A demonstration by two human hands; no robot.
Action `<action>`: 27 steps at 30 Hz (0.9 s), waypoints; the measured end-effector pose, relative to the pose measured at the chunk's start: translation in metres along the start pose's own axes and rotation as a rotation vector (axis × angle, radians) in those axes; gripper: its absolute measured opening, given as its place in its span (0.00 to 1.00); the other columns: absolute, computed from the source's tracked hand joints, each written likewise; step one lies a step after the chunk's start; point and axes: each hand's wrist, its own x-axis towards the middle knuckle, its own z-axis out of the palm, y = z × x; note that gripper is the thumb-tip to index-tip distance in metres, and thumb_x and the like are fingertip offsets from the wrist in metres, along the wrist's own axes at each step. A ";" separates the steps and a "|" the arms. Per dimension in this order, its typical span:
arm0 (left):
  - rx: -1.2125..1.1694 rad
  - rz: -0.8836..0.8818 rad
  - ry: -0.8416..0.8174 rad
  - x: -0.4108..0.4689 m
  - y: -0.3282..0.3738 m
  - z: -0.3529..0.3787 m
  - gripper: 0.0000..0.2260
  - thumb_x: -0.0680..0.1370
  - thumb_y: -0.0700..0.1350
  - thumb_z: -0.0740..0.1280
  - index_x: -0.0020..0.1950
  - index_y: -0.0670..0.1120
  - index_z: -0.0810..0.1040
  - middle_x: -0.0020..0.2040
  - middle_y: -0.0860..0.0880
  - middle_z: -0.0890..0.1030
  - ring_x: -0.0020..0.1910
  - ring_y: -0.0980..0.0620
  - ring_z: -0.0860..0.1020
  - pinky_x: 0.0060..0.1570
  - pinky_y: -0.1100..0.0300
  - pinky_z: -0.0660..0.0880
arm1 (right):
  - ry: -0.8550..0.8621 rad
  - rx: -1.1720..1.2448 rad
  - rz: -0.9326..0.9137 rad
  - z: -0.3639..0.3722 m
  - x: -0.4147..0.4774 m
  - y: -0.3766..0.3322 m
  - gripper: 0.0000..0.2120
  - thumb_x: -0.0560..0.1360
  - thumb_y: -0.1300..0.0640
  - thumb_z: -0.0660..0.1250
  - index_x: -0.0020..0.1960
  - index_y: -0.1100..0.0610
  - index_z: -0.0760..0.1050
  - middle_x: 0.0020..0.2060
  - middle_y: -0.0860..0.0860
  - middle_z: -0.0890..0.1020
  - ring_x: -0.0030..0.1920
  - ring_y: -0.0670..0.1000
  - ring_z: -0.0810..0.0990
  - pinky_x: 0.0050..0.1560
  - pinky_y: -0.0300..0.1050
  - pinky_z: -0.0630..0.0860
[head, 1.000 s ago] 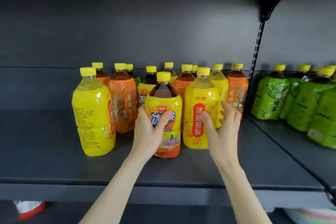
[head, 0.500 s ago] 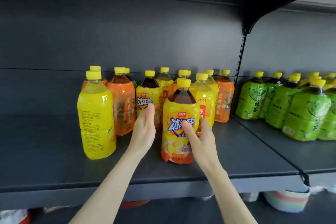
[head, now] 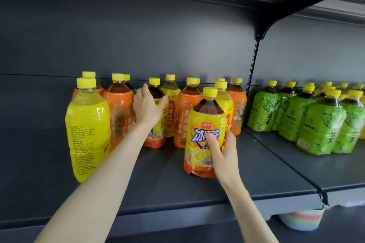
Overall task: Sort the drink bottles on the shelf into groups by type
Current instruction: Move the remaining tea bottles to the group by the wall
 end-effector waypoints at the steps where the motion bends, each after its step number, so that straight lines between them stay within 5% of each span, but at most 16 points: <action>1: 0.063 0.016 0.017 0.002 0.001 -0.001 0.35 0.76 0.56 0.66 0.74 0.38 0.59 0.70 0.38 0.65 0.70 0.40 0.62 0.67 0.50 0.60 | 0.004 0.007 -0.002 0.001 0.000 0.002 0.36 0.61 0.23 0.64 0.63 0.41 0.69 0.60 0.45 0.75 0.60 0.49 0.77 0.60 0.58 0.76; 4: 0.093 0.071 0.026 0.003 0.005 -0.005 0.33 0.72 0.60 0.69 0.67 0.38 0.68 0.63 0.38 0.68 0.64 0.40 0.64 0.64 0.50 0.62 | 0.002 0.013 -0.010 0.001 0.001 0.003 0.37 0.62 0.25 0.64 0.64 0.43 0.68 0.60 0.46 0.75 0.61 0.49 0.77 0.60 0.58 0.76; 9: -0.034 0.134 0.008 -0.018 0.014 -0.013 0.24 0.74 0.58 0.68 0.58 0.41 0.68 0.53 0.42 0.78 0.53 0.41 0.76 0.49 0.48 0.75 | 0.001 -0.010 -0.007 0.000 0.001 0.004 0.36 0.64 0.29 0.63 0.67 0.46 0.68 0.60 0.45 0.74 0.61 0.47 0.76 0.61 0.56 0.76; 16: -0.038 0.273 0.181 -0.063 0.025 -0.037 0.24 0.71 0.65 0.64 0.52 0.45 0.74 0.45 0.48 0.79 0.47 0.46 0.76 0.44 0.50 0.75 | 0.015 0.012 -0.014 -0.003 -0.004 -0.002 0.37 0.65 0.29 0.62 0.66 0.49 0.69 0.59 0.45 0.75 0.60 0.44 0.76 0.60 0.53 0.77; 21: -0.431 0.114 0.021 -0.087 0.034 -0.052 0.17 0.72 0.63 0.65 0.57 0.56 0.76 0.53 0.58 0.80 0.55 0.57 0.76 0.54 0.61 0.73 | -0.023 0.172 0.005 -0.008 -0.009 -0.004 0.23 0.65 0.33 0.66 0.56 0.41 0.70 0.54 0.45 0.82 0.54 0.47 0.82 0.55 0.52 0.80; 24: -0.690 -0.082 -0.087 -0.110 0.027 -0.054 0.22 0.71 0.56 0.70 0.63 0.57 0.70 0.54 0.61 0.76 0.54 0.60 0.77 0.45 0.70 0.76 | -0.064 0.237 0.030 -0.011 -0.009 -0.008 0.26 0.63 0.34 0.67 0.57 0.43 0.70 0.54 0.46 0.82 0.54 0.47 0.82 0.51 0.47 0.81; 27: -0.787 -0.294 -0.239 -0.127 0.012 -0.051 0.27 0.63 0.59 0.69 0.61 0.57 0.69 0.51 0.59 0.77 0.50 0.59 0.77 0.43 0.64 0.76 | -0.102 0.235 0.073 -0.010 -0.008 -0.010 0.33 0.59 0.34 0.70 0.60 0.45 0.70 0.53 0.46 0.83 0.51 0.46 0.83 0.50 0.46 0.81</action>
